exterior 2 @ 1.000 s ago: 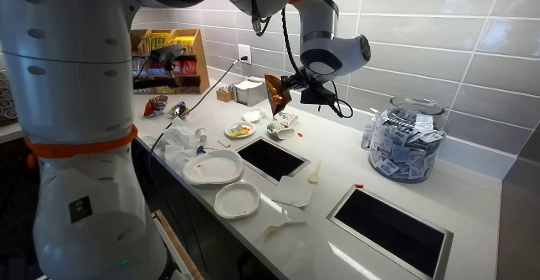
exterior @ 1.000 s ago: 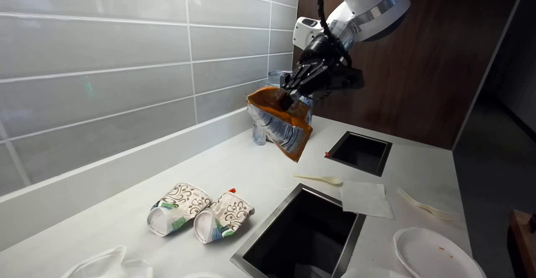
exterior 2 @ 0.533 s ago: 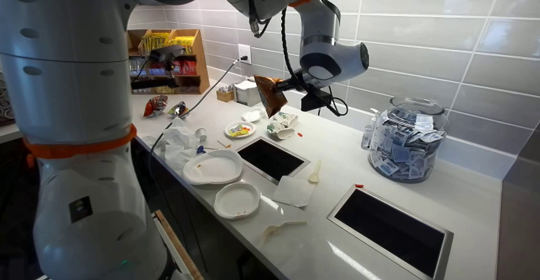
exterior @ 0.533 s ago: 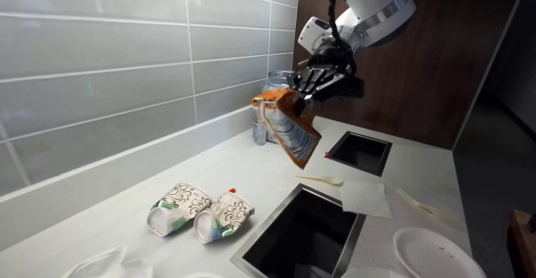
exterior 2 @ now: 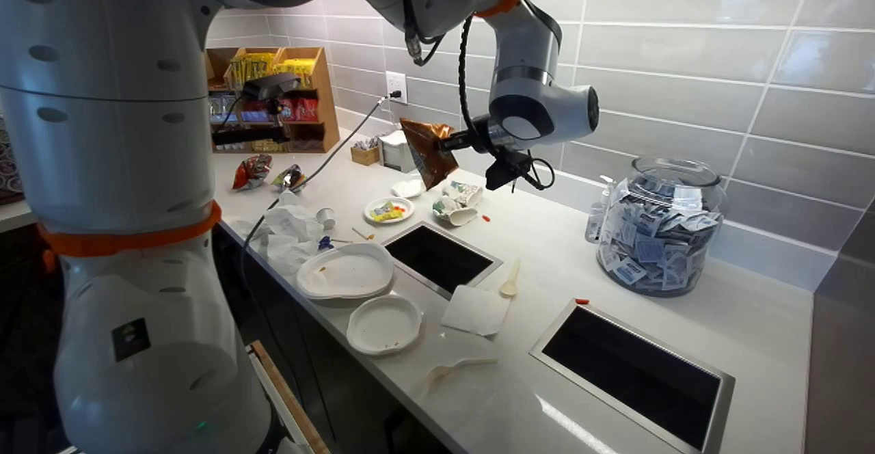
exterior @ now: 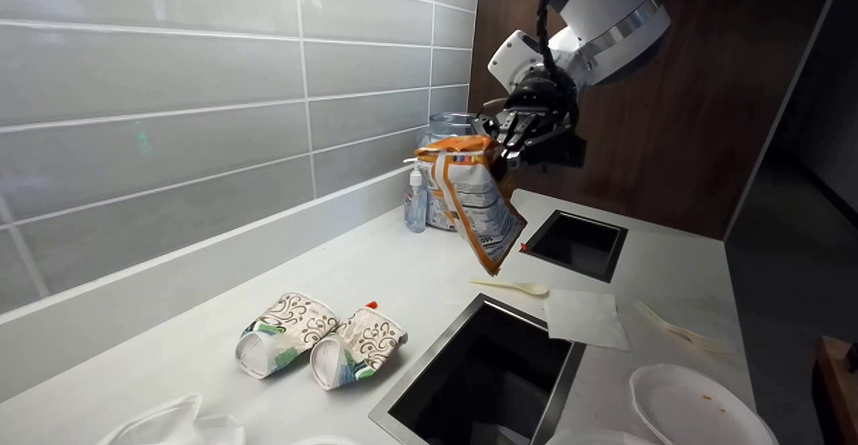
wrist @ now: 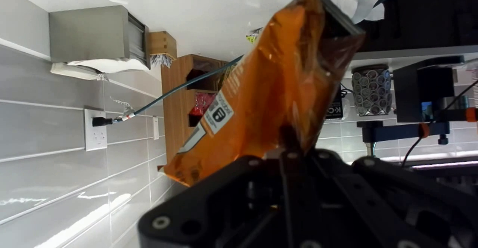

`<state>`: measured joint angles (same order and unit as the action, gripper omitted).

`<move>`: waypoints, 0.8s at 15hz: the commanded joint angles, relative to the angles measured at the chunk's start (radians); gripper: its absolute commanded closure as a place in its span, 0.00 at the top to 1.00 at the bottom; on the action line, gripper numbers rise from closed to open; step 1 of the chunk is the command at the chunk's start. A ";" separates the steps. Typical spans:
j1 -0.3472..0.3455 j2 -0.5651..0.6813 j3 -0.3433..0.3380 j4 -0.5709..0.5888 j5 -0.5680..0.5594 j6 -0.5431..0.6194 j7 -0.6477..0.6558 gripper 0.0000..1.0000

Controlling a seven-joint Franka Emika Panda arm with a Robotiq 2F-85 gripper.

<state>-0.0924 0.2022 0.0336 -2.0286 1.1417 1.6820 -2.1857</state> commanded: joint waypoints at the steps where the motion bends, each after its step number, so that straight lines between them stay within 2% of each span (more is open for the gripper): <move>1: 0.005 -0.027 -0.028 -0.035 0.032 -0.027 -0.035 0.00; 3: -0.014 -0.024 -0.032 -0.037 0.119 -0.104 -0.103 0.00; 5: 0.001 -0.030 -0.053 -0.044 0.106 -0.047 -0.043 0.00; 6: -0.006 -0.025 -0.057 -0.043 0.128 -0.076 -0.058 0.00; 8: 0.010 -0.033 -0.071 -0.049 0.076 -0.025 -0.016 0.00; 9: -0.011 -0.018 -0.070 -0.042 0.122 -0.123 -0.052 0.00; 11: 0.015 -0.038 -0.084 -0.056 0.042 -0.022 0.031 0.00; 12: -0.009 -0.018 -0.078 -0.045 0.102 -0.130 -0.028 0.00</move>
<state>-0.0966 0.1998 -0.0335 -2.0490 1.2215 1.6132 -2.2042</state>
